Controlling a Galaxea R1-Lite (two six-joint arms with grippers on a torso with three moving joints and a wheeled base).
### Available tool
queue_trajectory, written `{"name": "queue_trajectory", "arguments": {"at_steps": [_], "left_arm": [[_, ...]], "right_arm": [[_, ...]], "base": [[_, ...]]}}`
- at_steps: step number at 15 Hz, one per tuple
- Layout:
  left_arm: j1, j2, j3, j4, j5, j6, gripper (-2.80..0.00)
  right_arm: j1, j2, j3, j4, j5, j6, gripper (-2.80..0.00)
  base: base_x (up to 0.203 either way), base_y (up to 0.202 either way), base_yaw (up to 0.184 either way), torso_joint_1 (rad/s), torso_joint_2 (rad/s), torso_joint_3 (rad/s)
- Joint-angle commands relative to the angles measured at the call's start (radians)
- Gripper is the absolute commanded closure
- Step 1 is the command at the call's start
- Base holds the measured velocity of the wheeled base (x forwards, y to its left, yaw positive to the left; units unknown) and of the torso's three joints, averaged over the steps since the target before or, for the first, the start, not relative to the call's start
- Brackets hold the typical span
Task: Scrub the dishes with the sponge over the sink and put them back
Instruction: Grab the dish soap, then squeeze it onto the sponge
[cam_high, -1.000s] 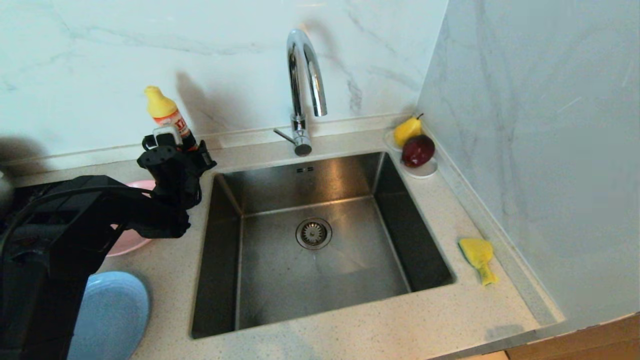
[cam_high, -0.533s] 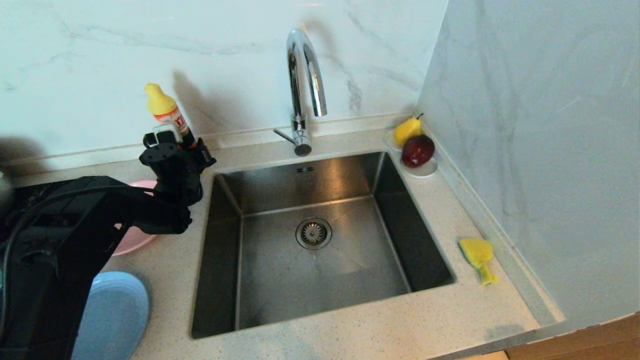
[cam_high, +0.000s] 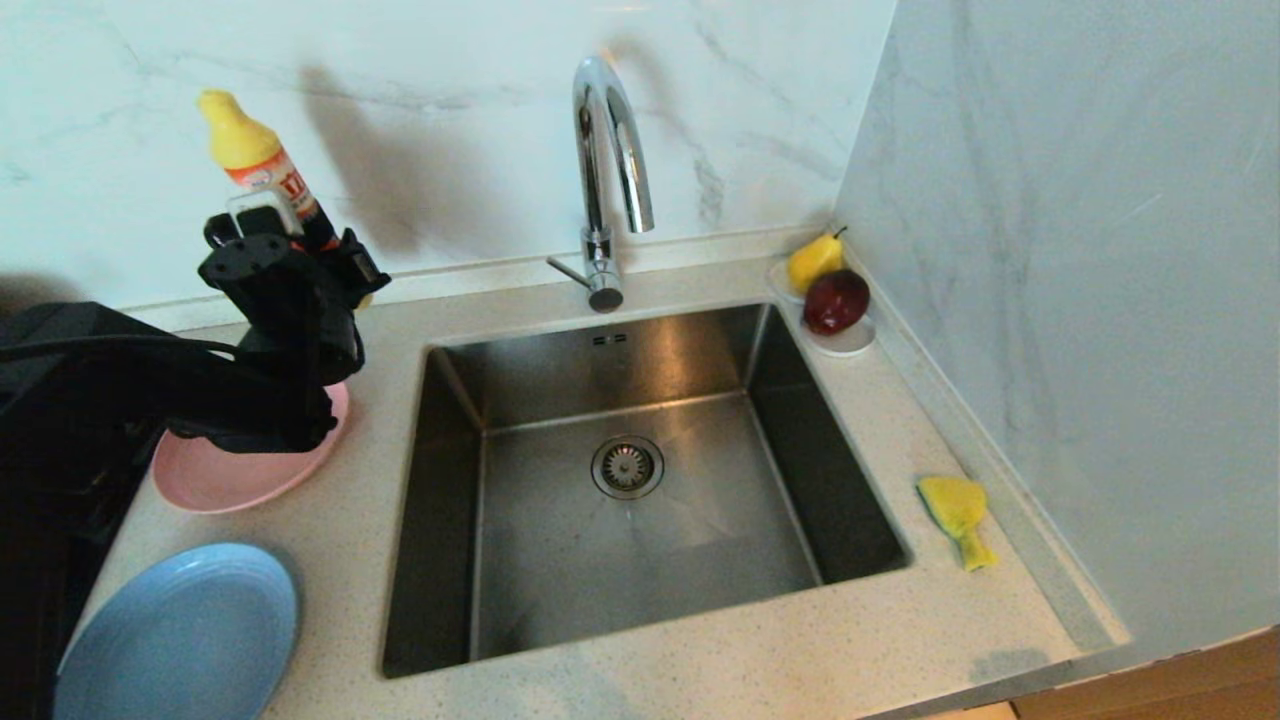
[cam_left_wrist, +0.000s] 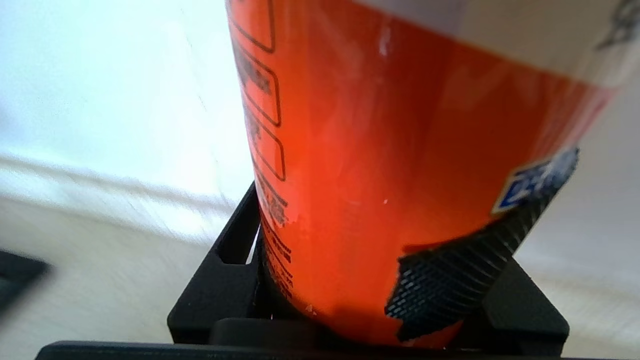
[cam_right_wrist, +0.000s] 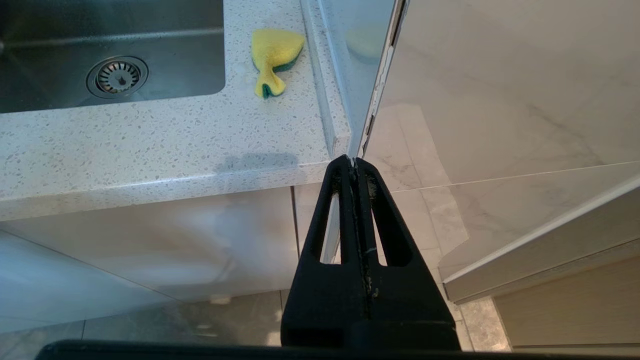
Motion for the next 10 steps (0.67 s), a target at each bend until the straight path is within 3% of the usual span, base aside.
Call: {"name": "queue_trajectory", "arguments": {"at_steps": [1, 5, 10], "left_arm": [[0.001, -0.163, 0.077, -0.003, 0.023, 0.001, 0.00], [-0.002, -0.408, 0.250, 0.090, 0.035, 0.005, 0.00], [-0.017, -0.700, 0.353, 0.360, 0.006, 0.009, 0.00]], "right_arm": [[0.000, 0.000, 0.000, 0.000, 0.001, 0.000, 0.00], [0.001, 0.000, 0.000, 0.000, 0.001, 0.000, 0.00], [0.000, 0.000, 0.000, 0.000, 0.001, 0.000, 0.00]], "base": [[0.000, 0.000, 0.000, 0.000, 0.00, 0.000], [0.000, 0.000, 0.000, 0.000, 0.00, 0.000], [0.000, 0.000, 0.000, 0.000, 0.00, 0.000]]}}
